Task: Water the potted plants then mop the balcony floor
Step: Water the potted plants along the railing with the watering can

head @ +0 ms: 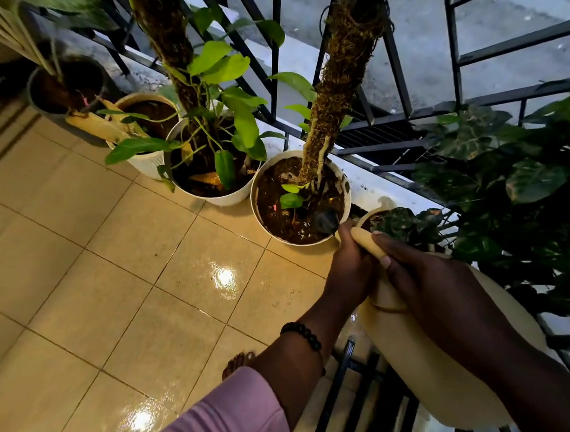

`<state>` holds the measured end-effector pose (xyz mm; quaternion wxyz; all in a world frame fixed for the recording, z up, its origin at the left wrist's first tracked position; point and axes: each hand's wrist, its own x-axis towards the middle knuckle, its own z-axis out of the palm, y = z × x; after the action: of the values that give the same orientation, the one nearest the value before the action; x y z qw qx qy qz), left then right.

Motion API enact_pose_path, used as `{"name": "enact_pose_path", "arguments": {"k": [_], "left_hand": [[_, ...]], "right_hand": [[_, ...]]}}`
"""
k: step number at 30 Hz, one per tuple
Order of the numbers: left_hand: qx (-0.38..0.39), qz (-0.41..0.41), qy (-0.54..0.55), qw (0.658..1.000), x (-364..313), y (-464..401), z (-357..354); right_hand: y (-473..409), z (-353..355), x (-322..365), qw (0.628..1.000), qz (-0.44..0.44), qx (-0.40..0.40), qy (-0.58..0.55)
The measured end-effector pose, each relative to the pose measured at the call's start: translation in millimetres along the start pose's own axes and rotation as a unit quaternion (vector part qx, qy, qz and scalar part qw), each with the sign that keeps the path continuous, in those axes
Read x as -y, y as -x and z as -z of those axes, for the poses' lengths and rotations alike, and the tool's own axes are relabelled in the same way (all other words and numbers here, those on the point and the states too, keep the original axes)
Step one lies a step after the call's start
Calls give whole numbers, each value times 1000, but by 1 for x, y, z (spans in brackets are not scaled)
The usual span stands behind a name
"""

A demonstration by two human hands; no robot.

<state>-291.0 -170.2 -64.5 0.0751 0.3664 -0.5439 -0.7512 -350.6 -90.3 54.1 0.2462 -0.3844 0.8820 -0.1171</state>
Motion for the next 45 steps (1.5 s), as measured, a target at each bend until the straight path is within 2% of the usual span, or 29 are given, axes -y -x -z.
{"name": "enact_pose_path", "arguments": {"k": [5,9,19,30,37,41,45], "left_hand": [[-19,32,-36,999,-5,0,16],[-51,11,-63,997,-12,-4,36],[-73,51,22,996,-1,-2,48],[-90,60,44,993,-10,-22,58],[-97,38,6,995,-12,-20,64],[-118,13,-64,991,-6,-12,62],[-117,-19,-134,984,-3,-1,59]], "right_hand": [[-5,-10,9,1000,8,18,-15],[-15,-18,25,999,30,15,-32],[-29,-22,51,996,27,79,39],[-58,-15,65,991,96,53,79],[-47,-23,54,997,60,37,34],[-28,-37,41,1000,18,1,12],[-6,-52,30,996,-32,-3,-82]]}}
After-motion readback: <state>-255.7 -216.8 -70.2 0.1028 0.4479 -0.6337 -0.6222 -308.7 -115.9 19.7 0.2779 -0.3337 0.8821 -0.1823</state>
